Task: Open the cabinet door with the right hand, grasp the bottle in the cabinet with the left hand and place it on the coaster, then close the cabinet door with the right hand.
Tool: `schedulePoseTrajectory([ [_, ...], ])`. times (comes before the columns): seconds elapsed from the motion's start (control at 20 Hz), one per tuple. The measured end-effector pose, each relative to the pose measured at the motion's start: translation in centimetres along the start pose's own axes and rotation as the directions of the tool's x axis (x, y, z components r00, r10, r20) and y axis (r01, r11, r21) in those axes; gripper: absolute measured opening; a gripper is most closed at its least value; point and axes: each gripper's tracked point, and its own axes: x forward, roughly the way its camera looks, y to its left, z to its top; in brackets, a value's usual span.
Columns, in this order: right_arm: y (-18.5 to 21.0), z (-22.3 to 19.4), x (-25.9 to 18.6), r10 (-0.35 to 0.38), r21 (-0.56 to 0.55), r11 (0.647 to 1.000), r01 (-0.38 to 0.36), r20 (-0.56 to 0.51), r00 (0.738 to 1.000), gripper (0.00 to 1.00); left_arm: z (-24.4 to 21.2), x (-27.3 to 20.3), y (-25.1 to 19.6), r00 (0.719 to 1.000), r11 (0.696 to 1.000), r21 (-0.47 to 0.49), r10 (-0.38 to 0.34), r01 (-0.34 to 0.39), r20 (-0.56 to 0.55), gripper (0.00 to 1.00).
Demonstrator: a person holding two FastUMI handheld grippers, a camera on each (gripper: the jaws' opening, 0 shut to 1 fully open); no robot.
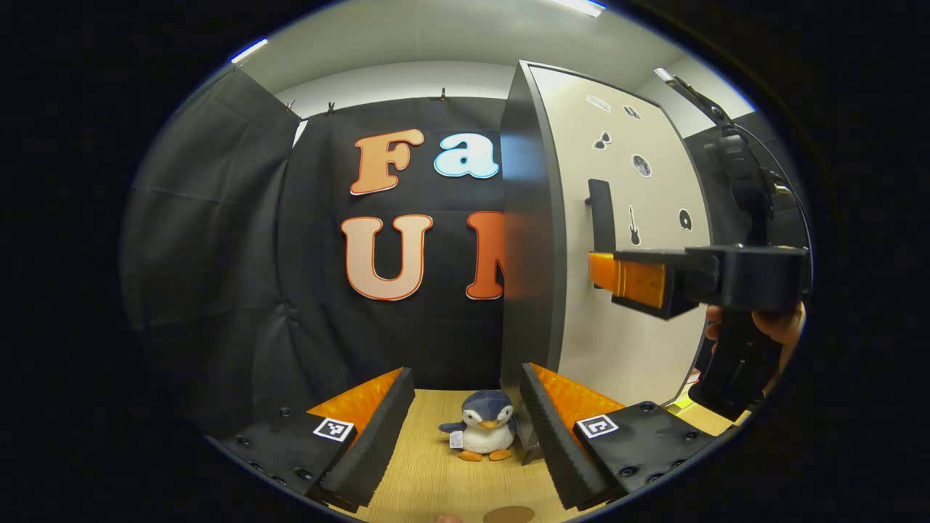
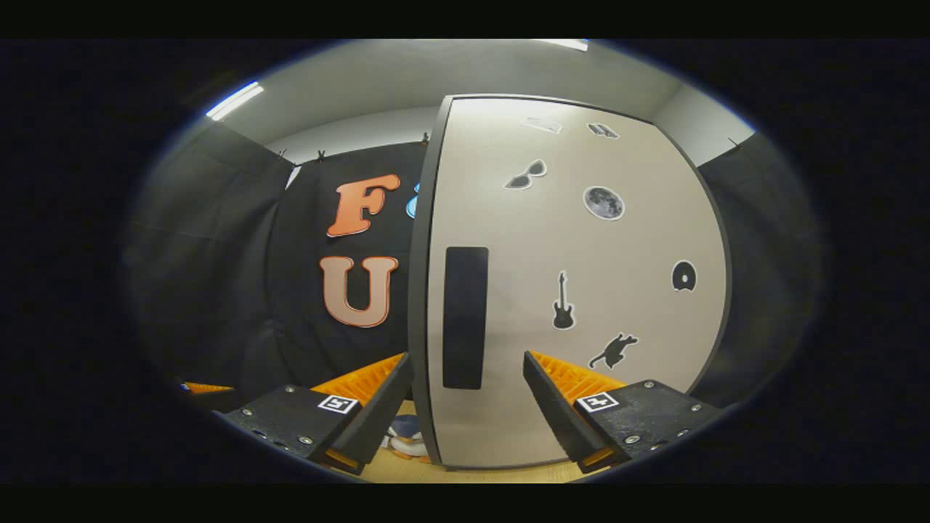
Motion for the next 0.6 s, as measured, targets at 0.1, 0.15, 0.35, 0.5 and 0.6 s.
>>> schedulePoseTrajectory([
  [0.1,-0.1,0.1,0.9,-0.025,-0.001,1.0,0.025,0.001,1.0,0.91,-0.2,0.0,0.5,1.0,1.0,-0.005,0.009,-0.009,-0.006,0.96],
  [0.15,-0.2,0.1,1.3,-0.036,-0.008,0.999,0.036,-0.002,0.999,0.9,-0.3,0.0,0.8,1.0,1.0,-0.004,0.015,-0.015,-0.008,0.96],
  [0.35,-0.7,-0.6,2.8,-0.068,0.001,0.998,0.068,-0.029,0.997,0.78,-0.6,-0.3,1.9,0.999,0.999,0.0,0.034,-0.034,-0.013,0.96],
  [0.5,-0.9,-1.5,3.3,-0.082,0.022,0.996,0.083,-0.055,0.995,0.65,-0.8,-0.5,2.4,0.999,0.999,-0.006,0.035,-0.035,-0.015,0.96],
  [0.6,-0.6,-1.7,3.6,-0.077,0.043,0.996,0.079,-0.066,0.995,0.57,-0.8,-0.4,2.7,0.999,0.999,-0.003,0.035,-0.035,-0.014,0.96],
])
